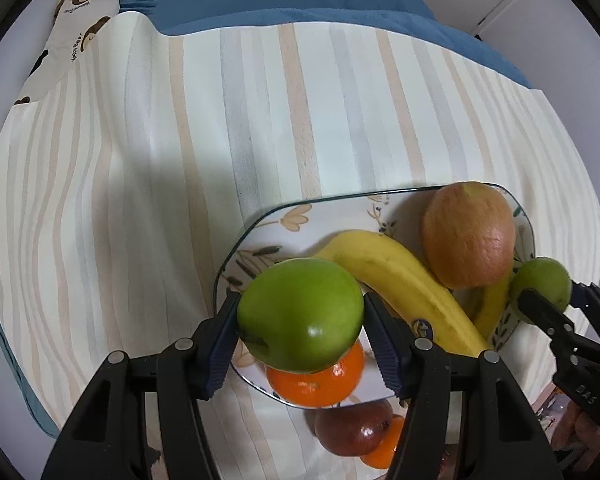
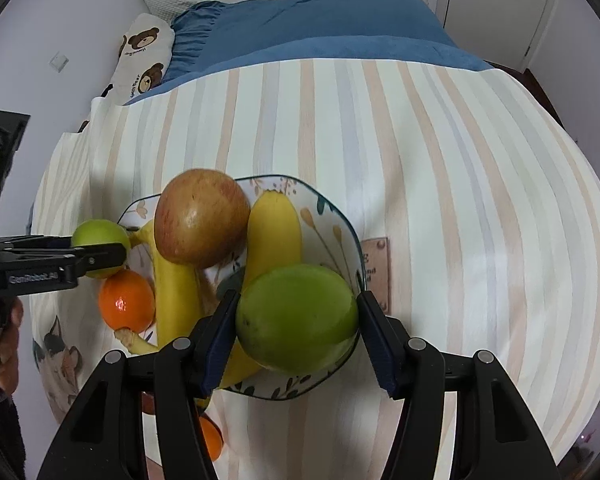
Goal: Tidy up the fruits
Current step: 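Carry both green apples onto the plate and open both grippers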
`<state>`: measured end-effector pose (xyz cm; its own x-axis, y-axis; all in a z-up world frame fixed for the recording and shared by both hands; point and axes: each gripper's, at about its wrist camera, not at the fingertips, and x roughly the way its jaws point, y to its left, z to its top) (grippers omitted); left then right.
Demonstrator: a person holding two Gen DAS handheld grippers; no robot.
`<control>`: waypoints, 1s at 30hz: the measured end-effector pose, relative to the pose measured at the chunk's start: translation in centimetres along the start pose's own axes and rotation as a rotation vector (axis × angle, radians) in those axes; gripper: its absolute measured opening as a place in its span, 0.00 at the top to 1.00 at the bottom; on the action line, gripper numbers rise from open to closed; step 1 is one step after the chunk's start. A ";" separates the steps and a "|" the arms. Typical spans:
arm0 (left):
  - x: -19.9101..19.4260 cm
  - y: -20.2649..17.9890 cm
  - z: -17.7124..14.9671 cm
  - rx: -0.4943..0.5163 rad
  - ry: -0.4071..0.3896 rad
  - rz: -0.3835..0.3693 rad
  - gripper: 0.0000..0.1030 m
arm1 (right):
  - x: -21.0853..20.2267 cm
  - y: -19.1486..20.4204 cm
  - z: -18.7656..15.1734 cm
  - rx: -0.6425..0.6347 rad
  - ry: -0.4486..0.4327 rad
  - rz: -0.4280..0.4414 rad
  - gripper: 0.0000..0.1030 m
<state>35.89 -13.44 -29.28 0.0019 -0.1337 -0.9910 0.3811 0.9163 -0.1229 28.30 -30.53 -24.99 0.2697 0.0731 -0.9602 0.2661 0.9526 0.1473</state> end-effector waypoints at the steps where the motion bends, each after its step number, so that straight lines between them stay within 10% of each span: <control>1: 0.2 0.1 0.4 0.000 0.002 0.003 0.44 | 0.0 0.0 0.2 0.002 0.001 0.000 0.40; 30: -0.9 -0.8 -2.9 -0.044 -0.025 0.052 0.39 | -2.0 -1.9 -2.1 0.107 -0.065 0.066 0.28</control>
<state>32.91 -12.90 -28.40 0.0440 -0.0942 -0.9946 0.3391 0.9378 -0.0738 25.32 -31.85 -23.87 0.3482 0.1123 -0.9307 0.3417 0.9093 0.2376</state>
